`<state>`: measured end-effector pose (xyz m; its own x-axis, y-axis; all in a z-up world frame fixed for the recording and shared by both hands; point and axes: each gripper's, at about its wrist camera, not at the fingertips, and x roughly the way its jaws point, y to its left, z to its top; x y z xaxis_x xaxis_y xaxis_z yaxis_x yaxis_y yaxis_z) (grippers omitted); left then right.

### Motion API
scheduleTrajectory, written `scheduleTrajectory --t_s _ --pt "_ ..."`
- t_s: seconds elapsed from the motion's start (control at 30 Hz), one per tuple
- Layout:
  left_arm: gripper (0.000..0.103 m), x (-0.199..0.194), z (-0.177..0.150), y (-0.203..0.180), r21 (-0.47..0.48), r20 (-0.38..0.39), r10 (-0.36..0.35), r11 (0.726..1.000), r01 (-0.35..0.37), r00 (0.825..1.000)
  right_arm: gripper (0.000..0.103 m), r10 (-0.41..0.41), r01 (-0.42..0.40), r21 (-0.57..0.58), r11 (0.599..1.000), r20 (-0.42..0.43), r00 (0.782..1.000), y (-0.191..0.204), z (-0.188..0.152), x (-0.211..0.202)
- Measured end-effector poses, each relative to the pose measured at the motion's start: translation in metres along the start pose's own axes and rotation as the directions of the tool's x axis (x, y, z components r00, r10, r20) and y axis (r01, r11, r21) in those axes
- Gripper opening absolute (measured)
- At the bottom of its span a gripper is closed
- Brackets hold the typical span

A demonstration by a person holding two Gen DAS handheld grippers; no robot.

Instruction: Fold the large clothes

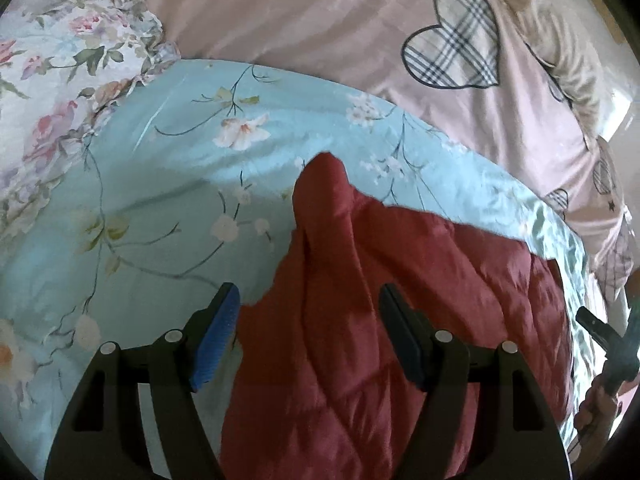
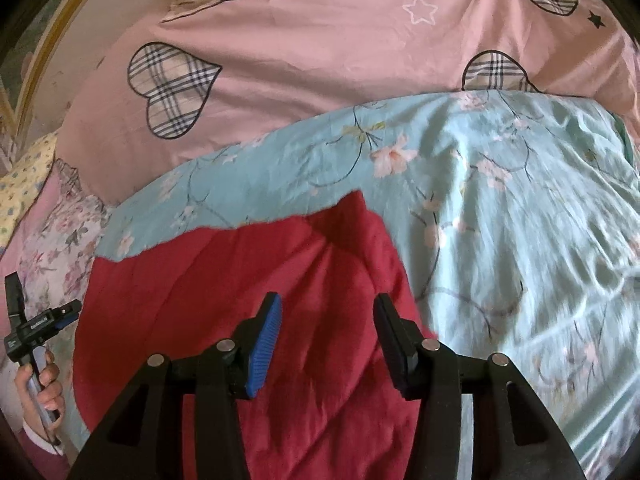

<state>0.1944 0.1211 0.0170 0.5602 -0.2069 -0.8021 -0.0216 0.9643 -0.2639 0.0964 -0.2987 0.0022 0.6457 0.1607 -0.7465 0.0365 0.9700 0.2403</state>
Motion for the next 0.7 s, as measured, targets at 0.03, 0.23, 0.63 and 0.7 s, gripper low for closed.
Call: scheduleTrajectory --t_s 0.03,0.23,0.63,0.7 --pt "0.072 -0.006 -0.007 0.0 0.008 0.005 0.002 1.0 -0.002 1.0 0.053 0.002 -0.002 -0.002 1.0 -0.004 1.0 0.0 -0.006 -0.004" --pt "0.072 -0.03 -0.038 0.005 0.009 0.013 0.011 1.0 -0.011 1.0 0.054 0.002 -0.002 -0.008 1.0 -0.014 1.0 0.001 -0.042 -0.026" --pt "0.072 -0.068 -0.093 0.0 0.044 0.014 0.024 0.999 -0.025 1.0 0.062 -0.004 0.005 -0.016 1.0 0.008 1.0 0.012 -0.094 -0.073" --pt "0.072 -0.072 -0.099 -0.004 0.059 0.018 0.03 0.998 -0.031 0.999 0.062 -0.006 0.006 -0.031 1.0 0.003 1.0 0.018 -0.102 -0.076"
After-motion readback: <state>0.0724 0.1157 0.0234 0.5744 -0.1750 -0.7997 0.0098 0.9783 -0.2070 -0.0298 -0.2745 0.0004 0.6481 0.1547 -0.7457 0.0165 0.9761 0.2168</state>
